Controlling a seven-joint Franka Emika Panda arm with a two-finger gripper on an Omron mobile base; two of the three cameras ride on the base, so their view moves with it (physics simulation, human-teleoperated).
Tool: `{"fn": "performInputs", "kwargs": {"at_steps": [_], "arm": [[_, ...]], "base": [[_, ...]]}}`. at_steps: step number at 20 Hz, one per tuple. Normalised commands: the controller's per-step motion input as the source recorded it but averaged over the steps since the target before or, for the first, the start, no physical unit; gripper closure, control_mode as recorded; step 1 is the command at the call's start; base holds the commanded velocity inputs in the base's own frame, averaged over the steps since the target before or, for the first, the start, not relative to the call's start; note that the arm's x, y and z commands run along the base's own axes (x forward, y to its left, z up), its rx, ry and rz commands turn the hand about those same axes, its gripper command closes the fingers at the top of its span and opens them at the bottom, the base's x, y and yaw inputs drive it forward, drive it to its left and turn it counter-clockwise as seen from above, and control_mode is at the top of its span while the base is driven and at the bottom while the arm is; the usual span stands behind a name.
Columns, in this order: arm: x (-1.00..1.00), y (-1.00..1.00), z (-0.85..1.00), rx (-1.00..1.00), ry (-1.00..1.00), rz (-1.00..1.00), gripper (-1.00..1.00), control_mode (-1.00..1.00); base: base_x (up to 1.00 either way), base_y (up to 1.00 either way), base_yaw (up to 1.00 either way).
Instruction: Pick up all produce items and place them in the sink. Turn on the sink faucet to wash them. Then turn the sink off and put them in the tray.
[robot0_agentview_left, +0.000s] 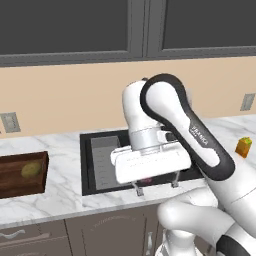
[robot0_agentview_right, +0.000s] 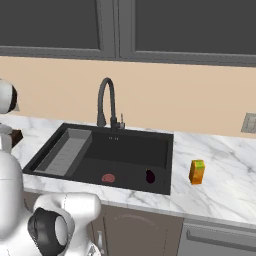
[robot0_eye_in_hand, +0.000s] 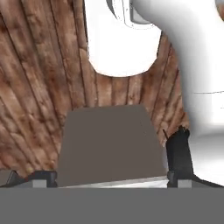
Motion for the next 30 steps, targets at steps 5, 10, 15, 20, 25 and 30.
{"fn": "performInputs", "kwargs": {"at_steps": [5,10,15,20,25,30], "arm": [[0.01,-0.35,0.08,-0.28,-0.32,-0.09,-1.00,-1.00],[0.00,-0.42,0.02,-0.22,-0.33,-0.08,-1.00,-1.00],[0.07,-0.47,0.00,-0.15,-0.28,-0.03,-1.00,-1.00],[0.23,-0.52,0.00,-0.10,-0.19,0.00,-1.00,-1.00],[0.28,-0.64,0.00,-0.02,-0.08,0.00,-1.00,-1.00],[0.27,-0.70,0.00,0.00,-0.02,0.00,-1.00,-1.00]], "base": [[0.00,0.00,0.00],[0.00,0.00,0.00],[0.00,0.00,0.00],[0.00,0.00,0.00],[0.00,0.00,0.00],[0.00,0.00,0.00]]}}
